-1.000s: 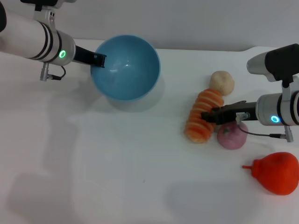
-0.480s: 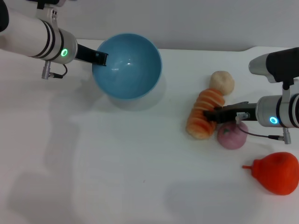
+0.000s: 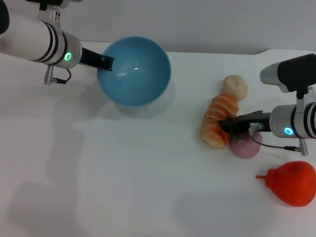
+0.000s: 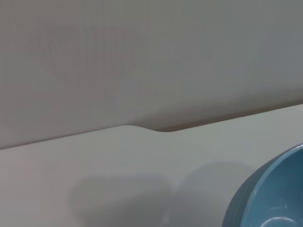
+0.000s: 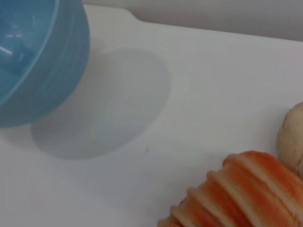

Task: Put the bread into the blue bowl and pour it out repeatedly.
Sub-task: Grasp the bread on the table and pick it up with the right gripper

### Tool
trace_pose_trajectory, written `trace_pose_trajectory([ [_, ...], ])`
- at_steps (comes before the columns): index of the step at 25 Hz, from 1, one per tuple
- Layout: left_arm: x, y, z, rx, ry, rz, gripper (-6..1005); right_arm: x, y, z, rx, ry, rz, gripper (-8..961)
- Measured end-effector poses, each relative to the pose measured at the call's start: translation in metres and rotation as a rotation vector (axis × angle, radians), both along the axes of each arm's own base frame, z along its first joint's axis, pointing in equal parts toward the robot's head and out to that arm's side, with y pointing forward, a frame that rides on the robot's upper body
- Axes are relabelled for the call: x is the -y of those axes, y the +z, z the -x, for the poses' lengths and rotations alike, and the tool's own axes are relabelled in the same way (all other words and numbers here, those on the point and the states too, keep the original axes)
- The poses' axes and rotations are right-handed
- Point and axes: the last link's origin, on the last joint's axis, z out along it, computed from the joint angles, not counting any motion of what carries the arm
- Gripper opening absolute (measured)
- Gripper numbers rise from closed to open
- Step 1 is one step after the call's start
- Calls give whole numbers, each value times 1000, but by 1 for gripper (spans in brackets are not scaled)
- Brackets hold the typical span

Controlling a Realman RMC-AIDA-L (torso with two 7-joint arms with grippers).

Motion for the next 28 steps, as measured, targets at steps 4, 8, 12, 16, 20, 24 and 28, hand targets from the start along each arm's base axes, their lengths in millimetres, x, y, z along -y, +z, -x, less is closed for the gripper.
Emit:
trace_pose_trajectory([
  [4,1,-2,0,-5,-2,9,-1,2,0,0,6,10,4,214],
  [8,2,-4,-1,-12,-5,19,-1,1,5,1,-18,17,-22,183],
  [12,4,-8,-2,-24,-13,42,-1,-2,16,3,-66,16,-58,150],
  [16,6,-11,-4,-34,-18,60,-1,1,23,1,-94,10,-79,111],
  [20,6,-11,-3,-37,-15,65,-1,6,28,-3,-122,-1,-90,79],
  [24,7,-11,-3,-45,-11,76,-1,8,39,5,-185,39,-87,69],
  [28,8,-11,-3,-52,-8,92,-1,10,44,19,-278,116,-84,68],
])
